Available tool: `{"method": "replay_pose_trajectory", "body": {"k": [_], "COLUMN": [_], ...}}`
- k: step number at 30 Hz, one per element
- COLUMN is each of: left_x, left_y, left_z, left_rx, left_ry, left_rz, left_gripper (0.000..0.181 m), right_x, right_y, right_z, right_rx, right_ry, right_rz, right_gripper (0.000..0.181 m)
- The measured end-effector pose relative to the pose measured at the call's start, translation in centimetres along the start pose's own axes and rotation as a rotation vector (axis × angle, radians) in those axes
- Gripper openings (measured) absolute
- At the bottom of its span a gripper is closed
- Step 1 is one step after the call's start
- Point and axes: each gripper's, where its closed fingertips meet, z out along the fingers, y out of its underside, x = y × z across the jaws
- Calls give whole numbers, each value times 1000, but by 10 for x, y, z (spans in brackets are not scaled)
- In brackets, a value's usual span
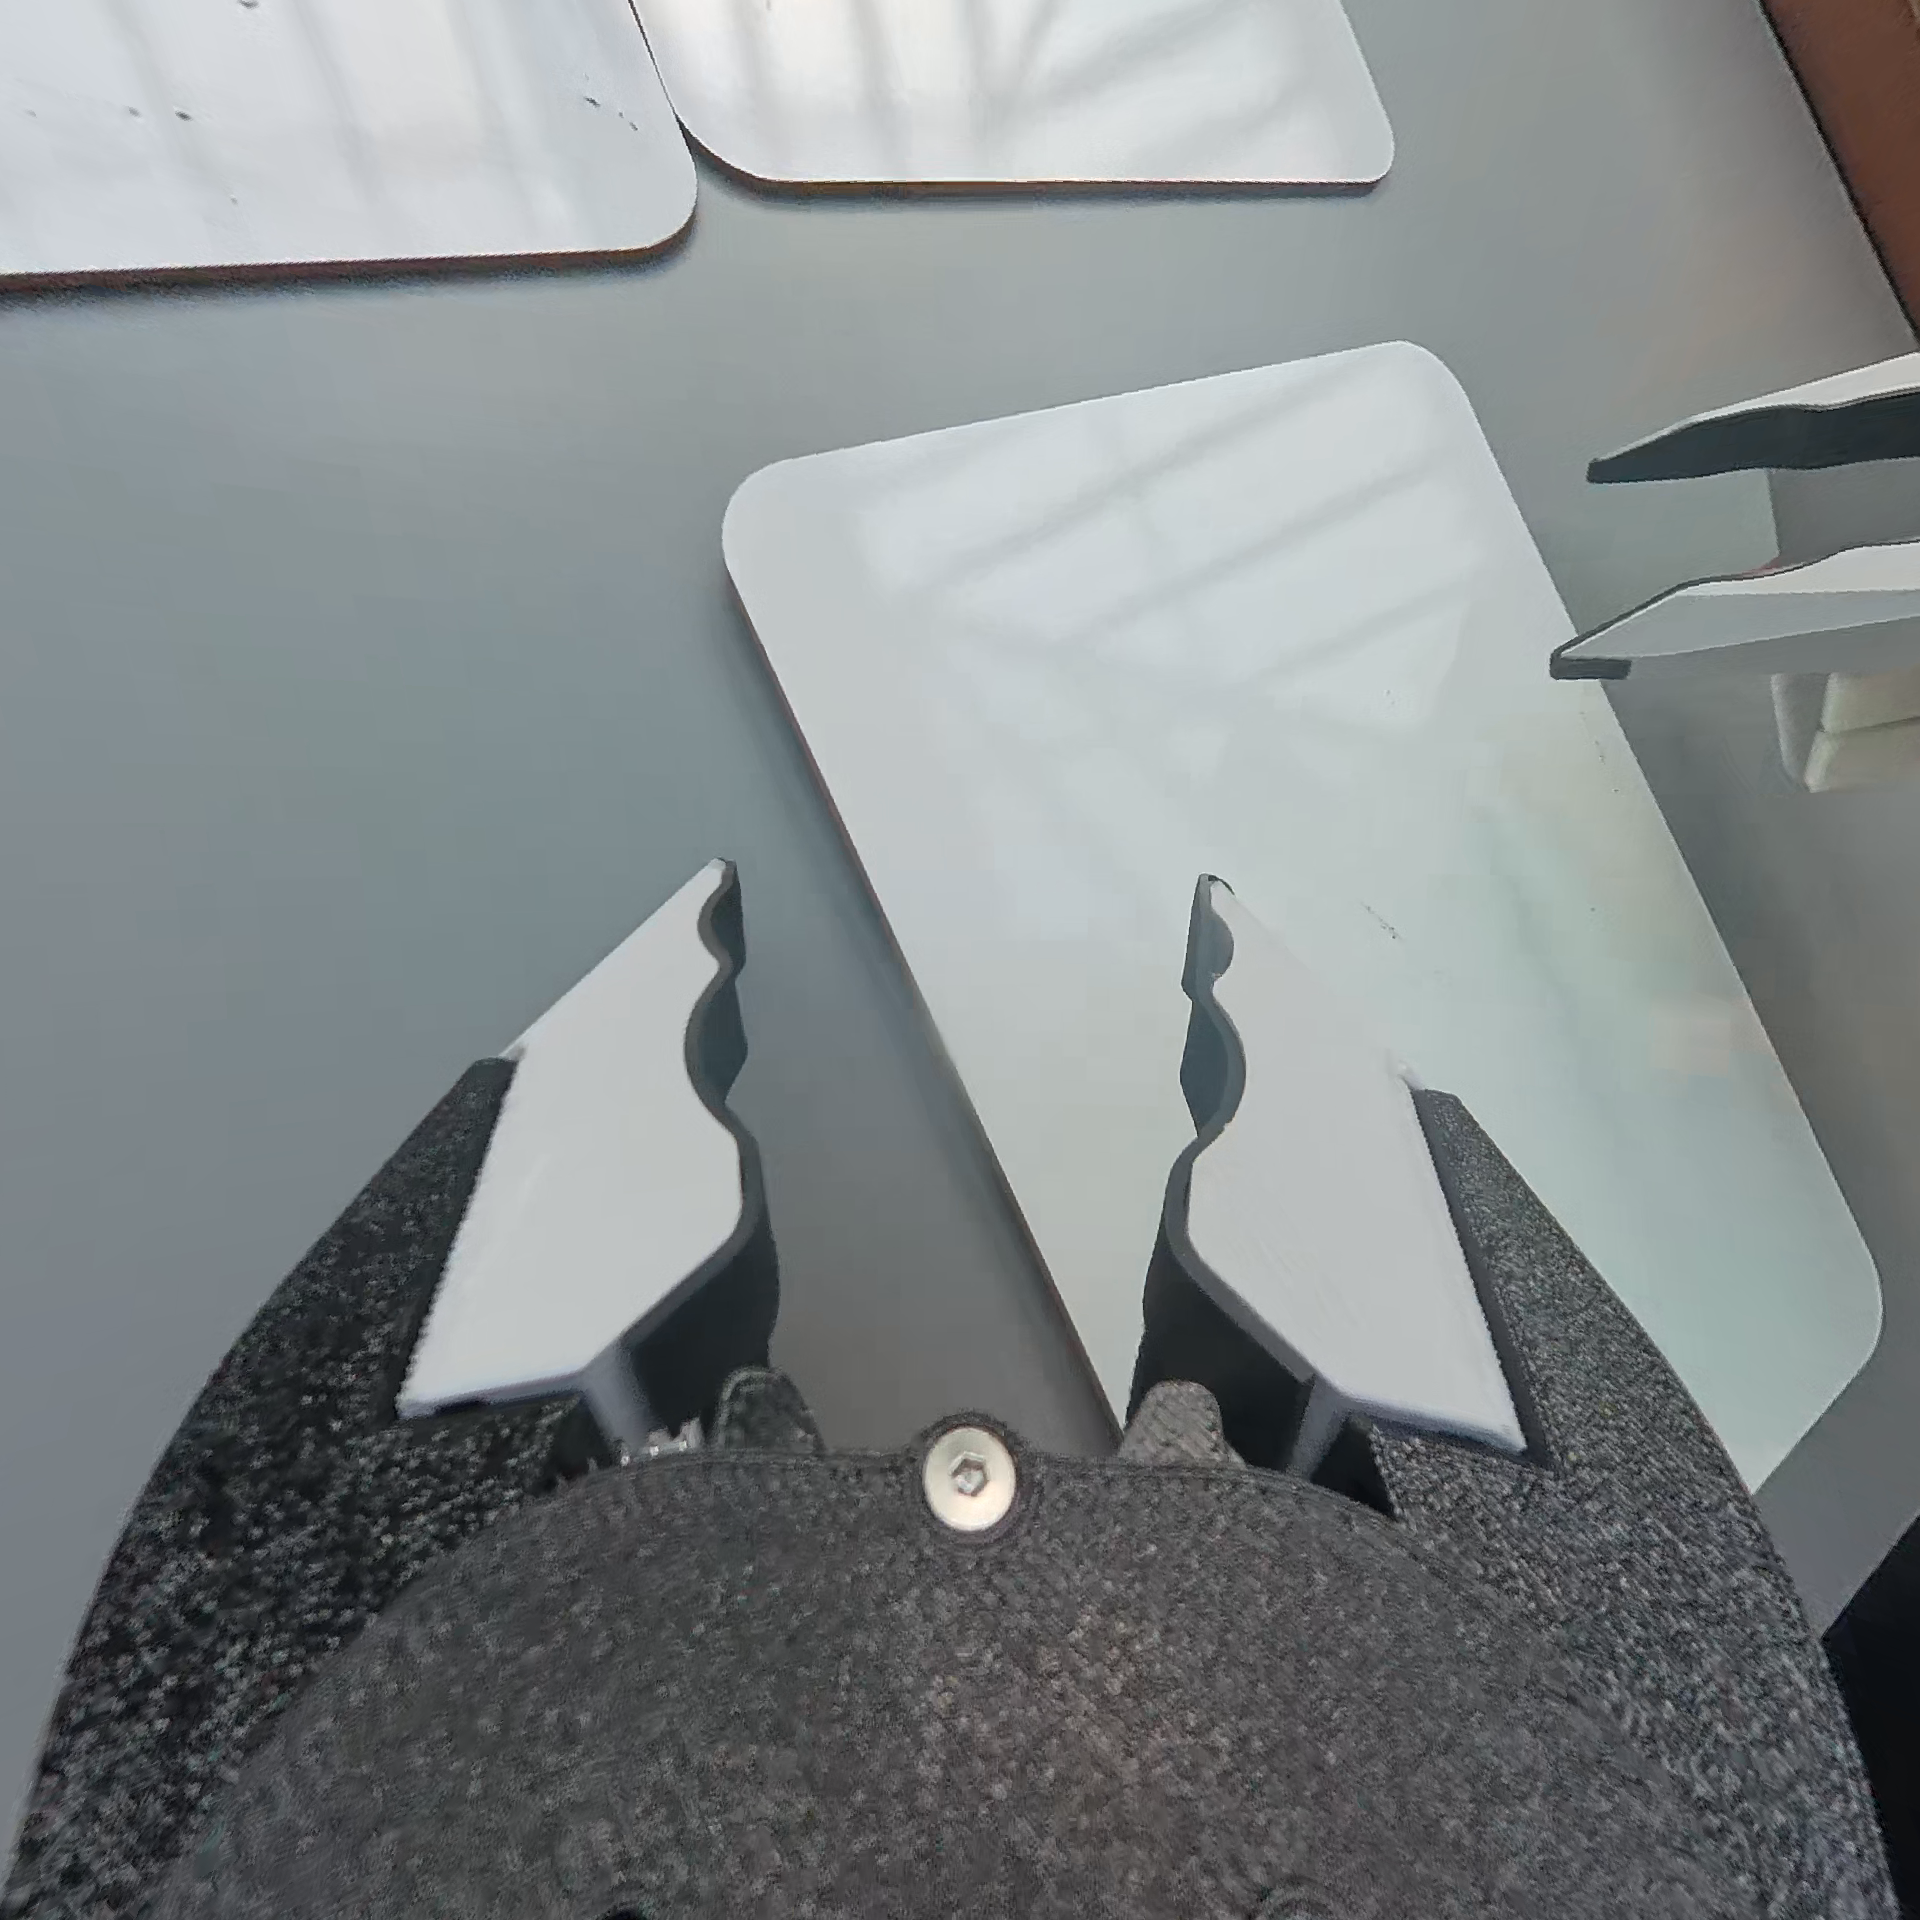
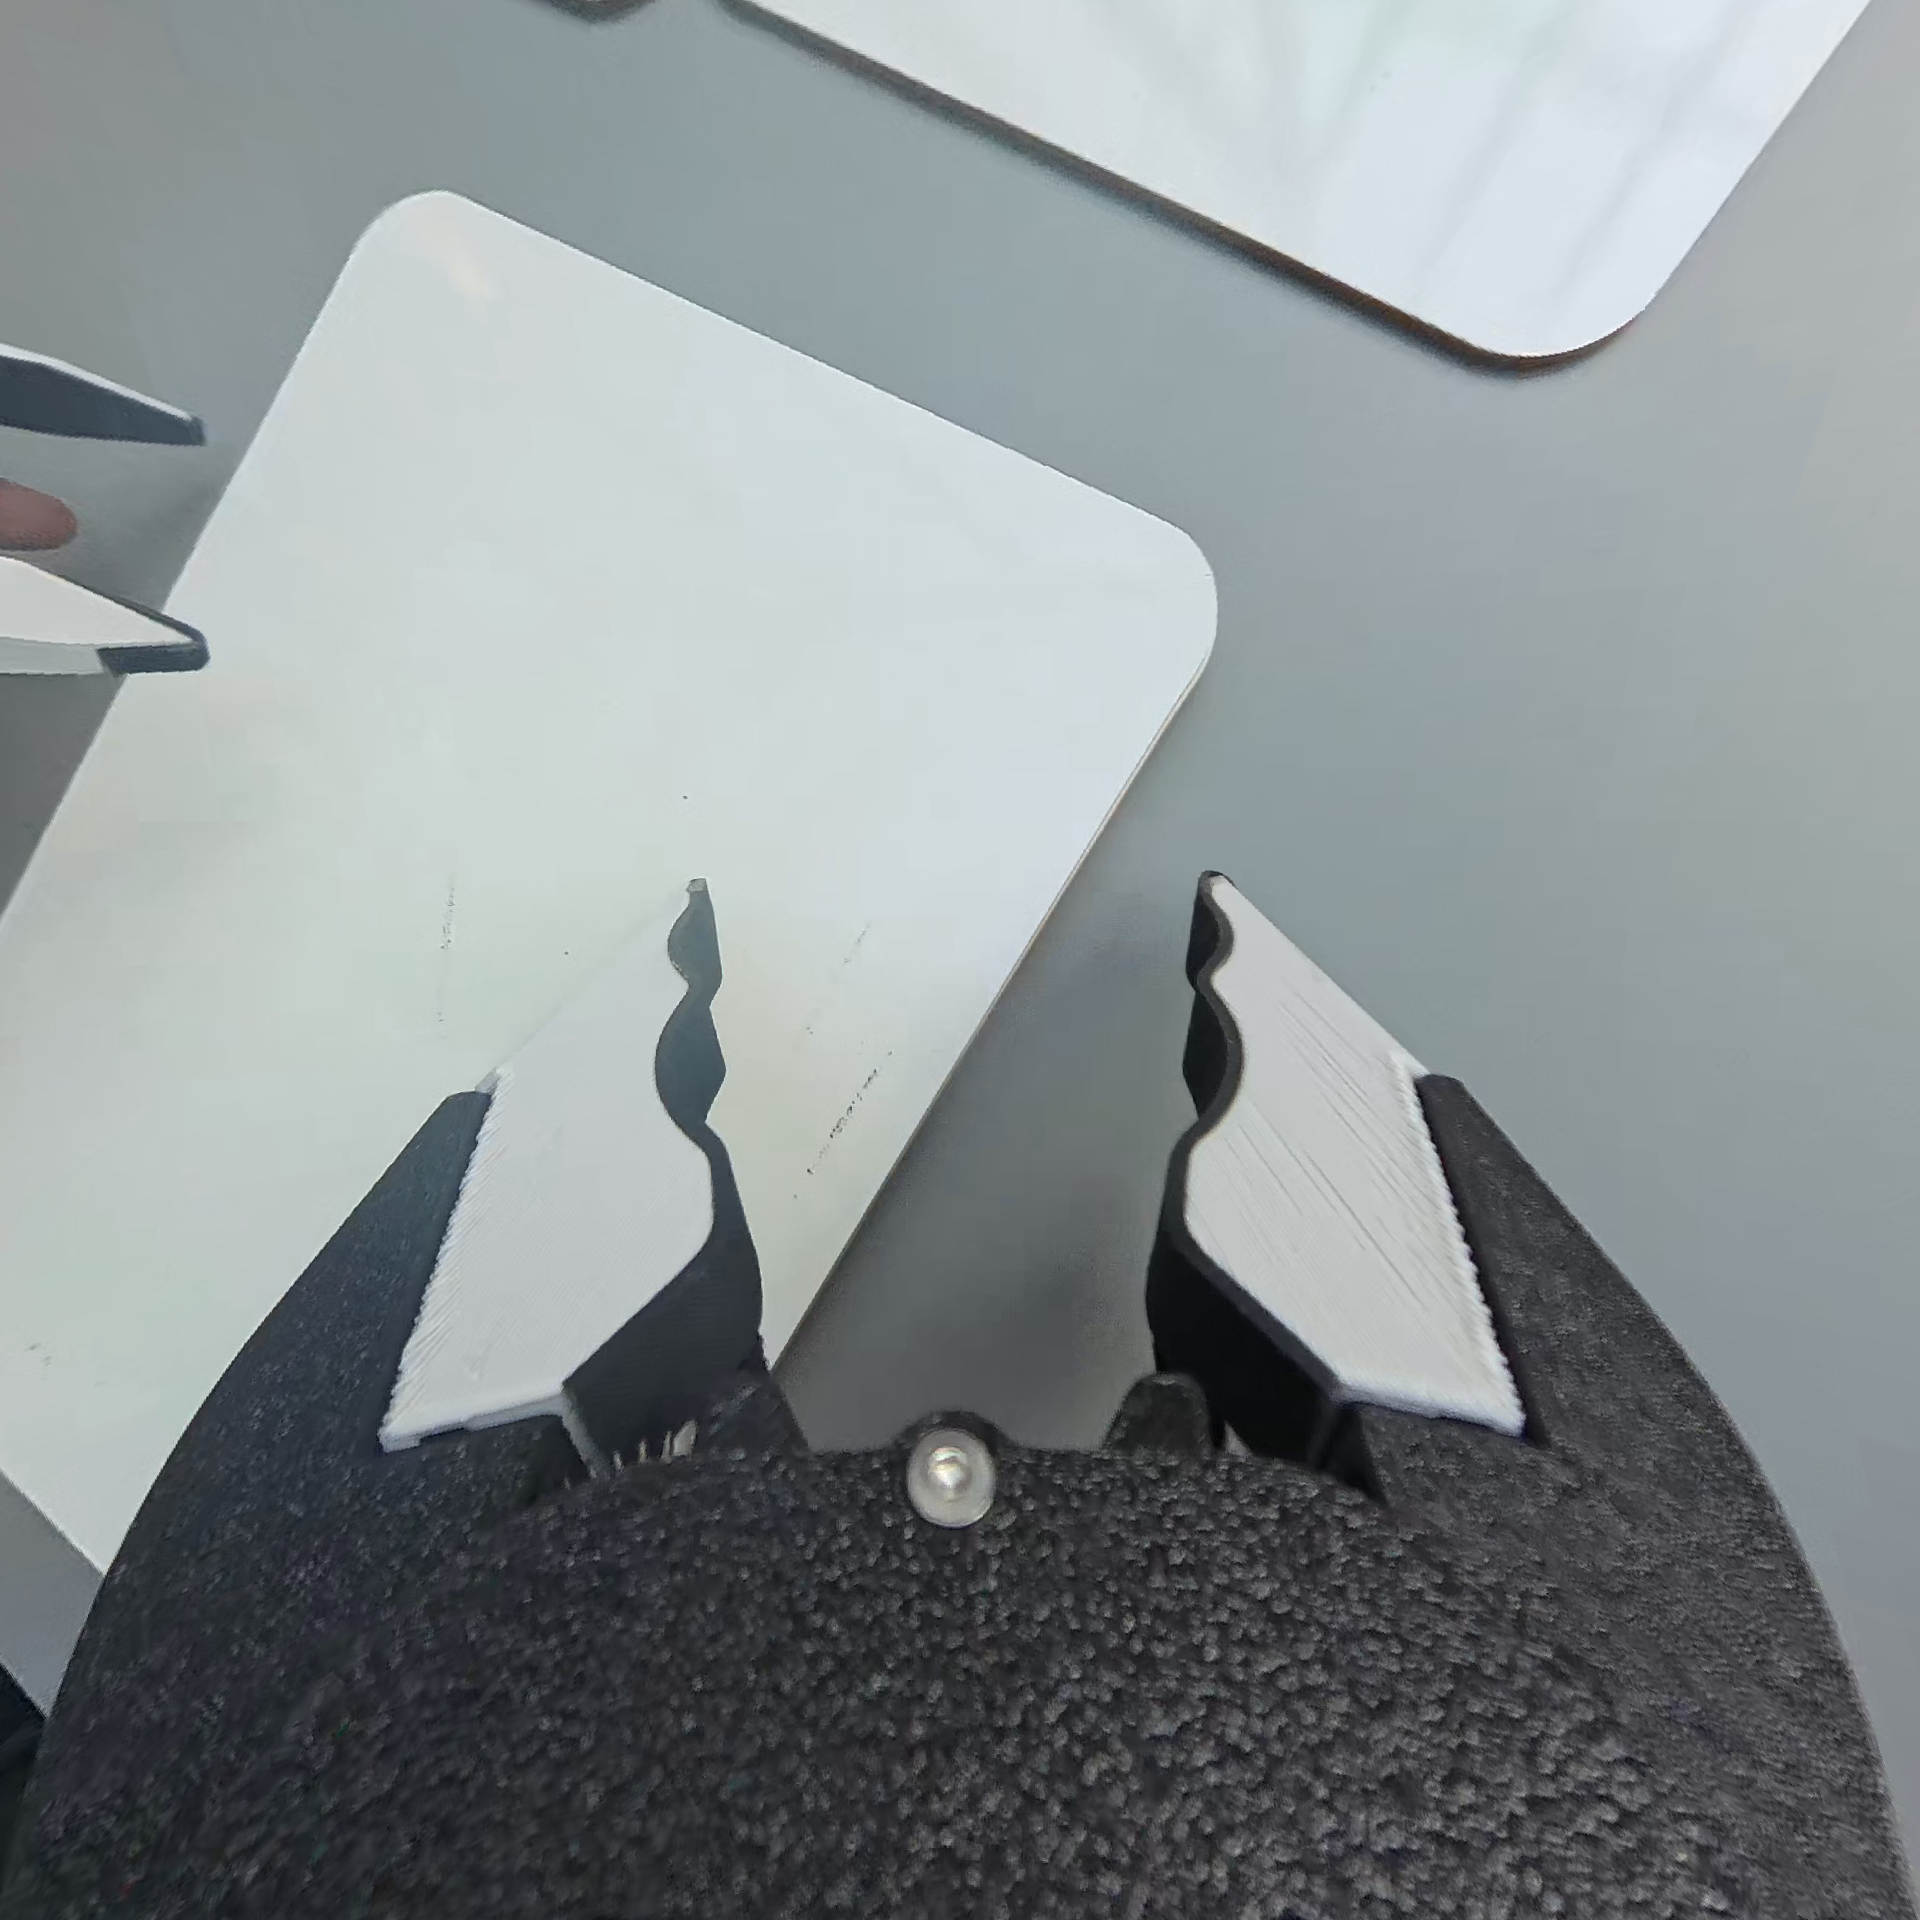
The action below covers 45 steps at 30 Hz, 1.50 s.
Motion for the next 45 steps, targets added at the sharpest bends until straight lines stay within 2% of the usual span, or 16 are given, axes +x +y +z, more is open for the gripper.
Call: {"method": "replay_pose_trajectory", "body": {"k": [4, 9, 15, 19, 22, 24, 27, 31, 35, 37, 41, 45], "left_x": [-23, -68, -161, -248, -323, -371, -432, -481, -495, -494, -488, -471], "left_y": [-12, -4, 34, 58, 69, 72, 81, 97, 116, 119, 123, 137], "left_z": [-47, -124, -223, -286, -319, -329, -326, -309, -298, -297, -299, -304], "left_rx": [121, 219, 245, 254, 260, 250, 208, 142, 99, 108, 102, 100], "left_ry": [-88, -199, -373, -468, -491, -492, -466, -439, -414, -420, -433, -428], "left_rz": [52, 3, -67, -105, -119, -89, -64, -24, -26, 13, 9, 19], "left_gripper": [94, 94, 93, 83, 80, 80, 81, 86, 93, 90, 81, 71], "right_x": [2, -41, -142, -230, -293, -332, -384, -448, -494, -509, -519, -512], "right_y": [-17, -25, -33, -41, -45, -46, -41, -32, -22, -18, -3, 30], "right_z": [-34, -68, -78, -74, -65, -57, -42, -17, 9, 14, 14, 3], "right_rx": [119, 188, 249, 273, 294, 309, 309, 301, 284, 286, 296, 293], "right_ry": [51, 22, -58, -120, -112, -81, 4, 69, 84, 97, 147, 212], "right_rz": [-26, -36, -59, -87, -89, -70, -48, 2, 64, 78, 141, 208], "right_gripper": [92, 90, 89, 80, 79, 79, 79, 81, 82, 82, 85, 88]}}
